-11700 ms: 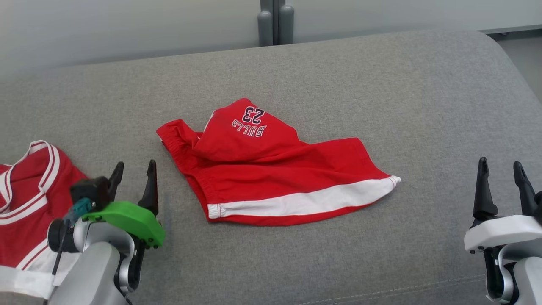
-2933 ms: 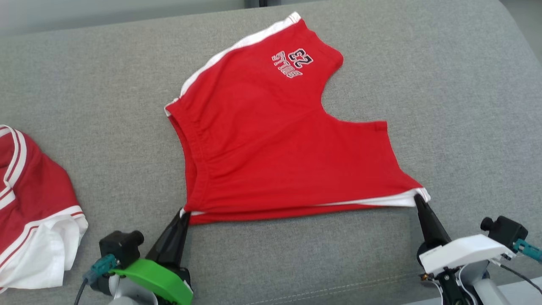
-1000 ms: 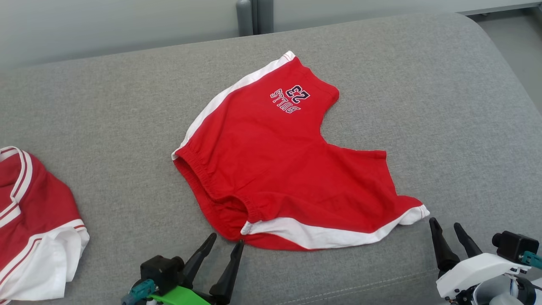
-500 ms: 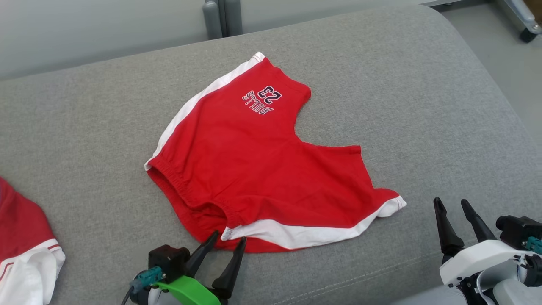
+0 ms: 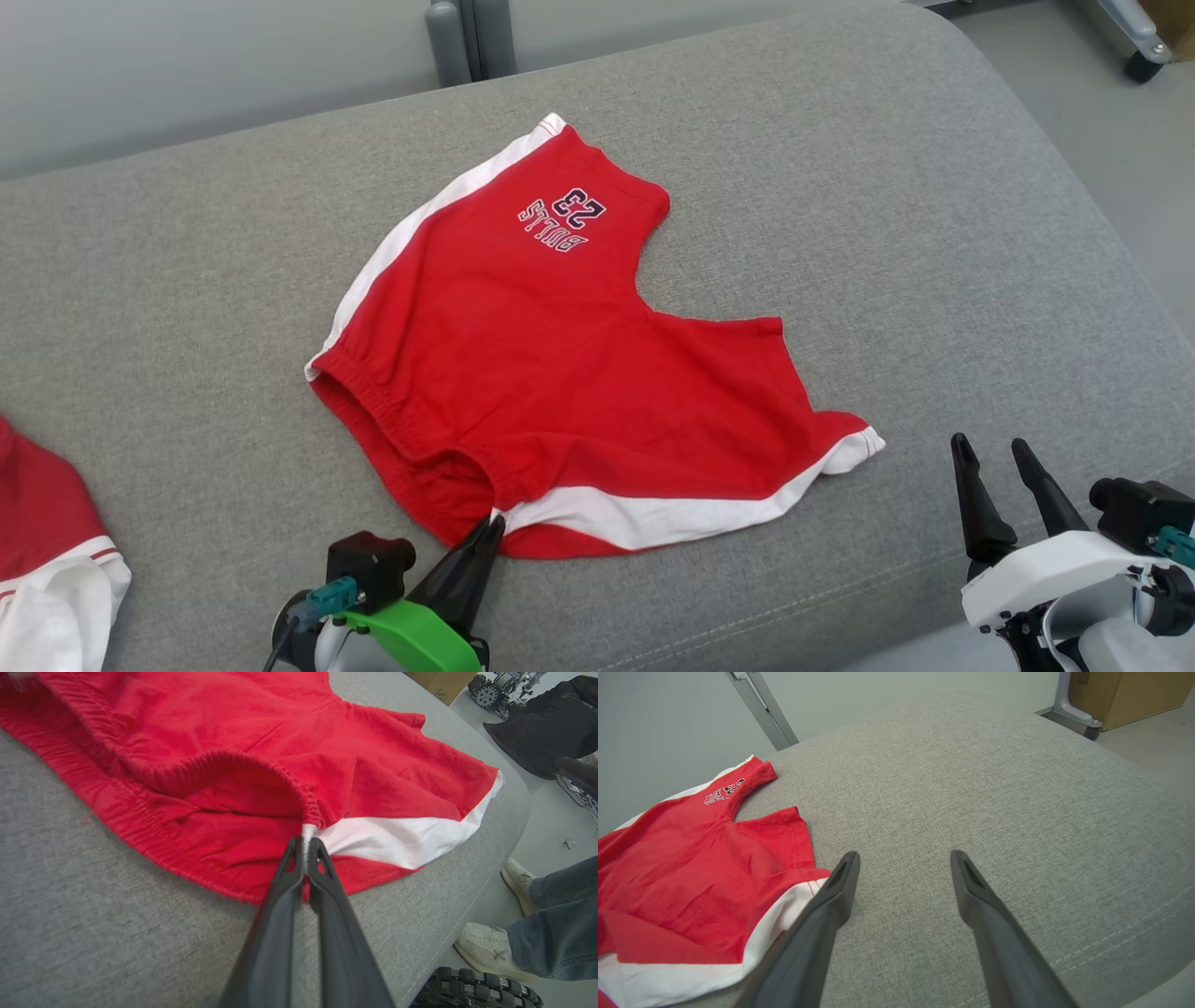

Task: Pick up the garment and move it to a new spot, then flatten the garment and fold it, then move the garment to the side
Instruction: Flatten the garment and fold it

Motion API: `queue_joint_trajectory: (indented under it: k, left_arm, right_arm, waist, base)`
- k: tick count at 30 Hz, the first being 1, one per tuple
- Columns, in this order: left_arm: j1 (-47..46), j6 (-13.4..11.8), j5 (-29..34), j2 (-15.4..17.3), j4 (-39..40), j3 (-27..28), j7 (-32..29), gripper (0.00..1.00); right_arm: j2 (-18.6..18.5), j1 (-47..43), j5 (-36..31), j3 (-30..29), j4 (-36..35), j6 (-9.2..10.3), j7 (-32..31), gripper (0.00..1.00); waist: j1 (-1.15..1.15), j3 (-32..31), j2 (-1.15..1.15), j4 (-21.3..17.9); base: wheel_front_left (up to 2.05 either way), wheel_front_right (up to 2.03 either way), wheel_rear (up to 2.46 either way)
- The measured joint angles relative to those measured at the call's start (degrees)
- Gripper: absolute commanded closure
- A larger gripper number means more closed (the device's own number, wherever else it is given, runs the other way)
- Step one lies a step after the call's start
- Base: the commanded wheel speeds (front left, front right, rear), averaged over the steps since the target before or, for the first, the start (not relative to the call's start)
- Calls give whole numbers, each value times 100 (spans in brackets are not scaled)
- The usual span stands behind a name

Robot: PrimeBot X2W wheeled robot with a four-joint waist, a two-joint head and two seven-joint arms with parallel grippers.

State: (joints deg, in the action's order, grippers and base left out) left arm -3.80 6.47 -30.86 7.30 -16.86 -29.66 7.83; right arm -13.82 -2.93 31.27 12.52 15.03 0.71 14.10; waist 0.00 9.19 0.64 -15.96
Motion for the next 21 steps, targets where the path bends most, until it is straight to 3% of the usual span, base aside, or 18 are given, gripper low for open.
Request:
queue_joint_trajectory:
  k: [7,11,21]
  left_arm:
    - [8,8,35,190,144,-193,-81,100]
    - [49,57,23,506,309,-279,-194,100]
    - [461,62,-493,844,826,-595,-424,100]
  right_arm:
    - [49,-166,1,-152,-41,49,1,0]
    - [67,-267,0,-229,-43,91,7,0]
    - [74,-374,-18,-276,-79,90,8,0]
  waist:
    - [0,-9,0,94]
    - [0,-40,0,203]
    - [0,-84,0,508]
  base:
    - [0,0,0]
    - [0,0,0]
    - [0,0,0]
